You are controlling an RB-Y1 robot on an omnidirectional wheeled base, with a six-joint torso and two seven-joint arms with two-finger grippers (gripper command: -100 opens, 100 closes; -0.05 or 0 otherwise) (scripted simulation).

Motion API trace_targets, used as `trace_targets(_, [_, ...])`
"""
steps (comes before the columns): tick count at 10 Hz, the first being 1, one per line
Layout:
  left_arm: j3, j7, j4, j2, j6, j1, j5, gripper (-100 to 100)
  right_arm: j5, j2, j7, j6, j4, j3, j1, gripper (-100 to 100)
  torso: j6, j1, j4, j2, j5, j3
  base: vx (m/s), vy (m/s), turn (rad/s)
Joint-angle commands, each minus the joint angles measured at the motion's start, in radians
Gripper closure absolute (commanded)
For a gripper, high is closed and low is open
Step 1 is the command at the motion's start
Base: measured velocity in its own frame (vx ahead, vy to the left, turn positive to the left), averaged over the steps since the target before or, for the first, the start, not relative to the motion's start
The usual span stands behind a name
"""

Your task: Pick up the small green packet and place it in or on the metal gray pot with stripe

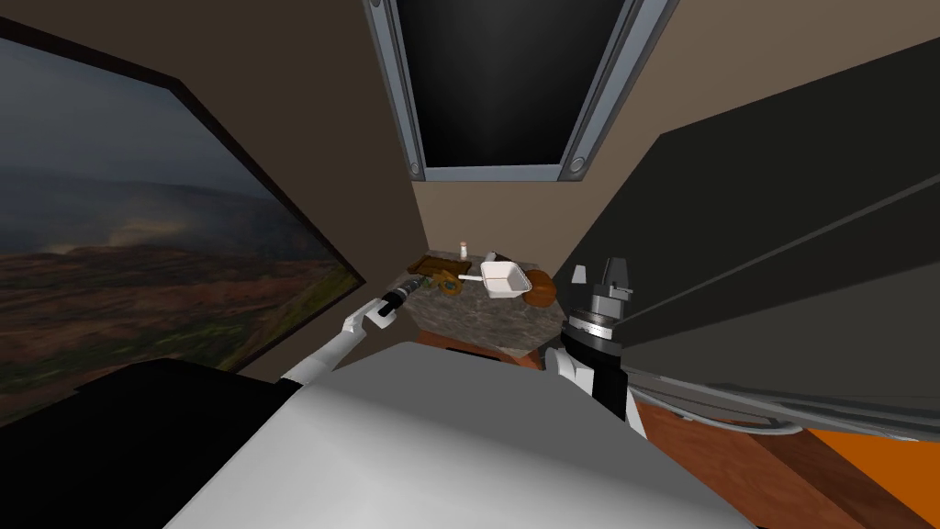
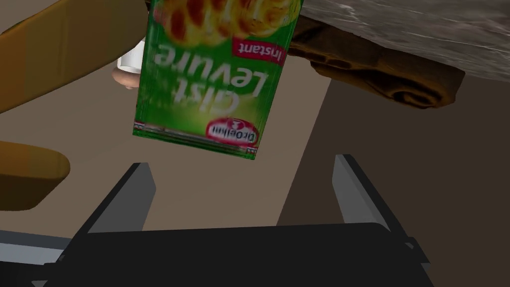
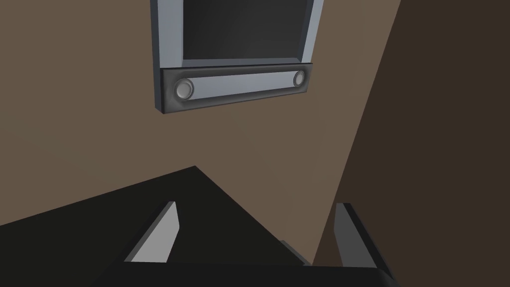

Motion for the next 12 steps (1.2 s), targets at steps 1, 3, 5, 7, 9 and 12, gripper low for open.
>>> trace_targets(1, [0.004, -0.003, -0.006, 0.001, 0.03, -0.002, 0.007, -100, 0.0, 0.0, 0.0, 0.0, 0.0, 0.0, 0.0, 0, 0.0, 0.0, 0.0, 0.0, 0.0, 0.0, -0.056, 0.024, -0.016])
trace_targets(3, [0.017, -0.011, 0.013, 0.011, 0.093, -0.037, 0.038, -100, 0.0, 0.0, 0.0, 0.0, 0.0, 0.0, 0.0, 0, 0.0, -0.001, 0.0, -0.002, 0.0, -0.001, -0.043, 0.023, -0.039])
trace_targets(5, [0.024, -0.015, 0.023, 0.017, 0.143, -0.057, 0.056, -100, 0.0, 0.0, 0.0, 0.0, 0.0, 0.0, 0.0, 0, 0.0, -0.001, -0.001, -0.003, 0.0, -0.002, -0.038, 0.016, -0.041])
trace_targets(7, [0.033, -0.019, 0.034, 0.023, 0.185, -0.079, 0.077, -100, 0.0, 0.0, 0.0, 0.0, 0.0, 0.0, 0.0, 0, 0.0, -0.002, -0.001, -0.003, 0.0, -0.002, -0.033, 0.009, -0.032])
trace_targets(9, [0.041, -0.024, 0.046, 0.029, 0.237, -0.103, 0.099, -100, 0.0, 0.0, 0.0, 0.0, 0.0, 0.0, 0.0, 0, 0.0, -0.002, -0.001, -0.003, 0.0, -0.002, -0.032, 0.011, -0.039])
trace_targets(12, [0.05, -0.028, 0.059, 0.036, 0.3, -0.128, 0.123, -100, 0.0, 0.0, 0.0, 0.0, 0.0, 0.0, 0.0, 0, 0.0, -0.002, -0.001, -0.003, 0.0, -0.002, -0.032, 0.011, -0.041])
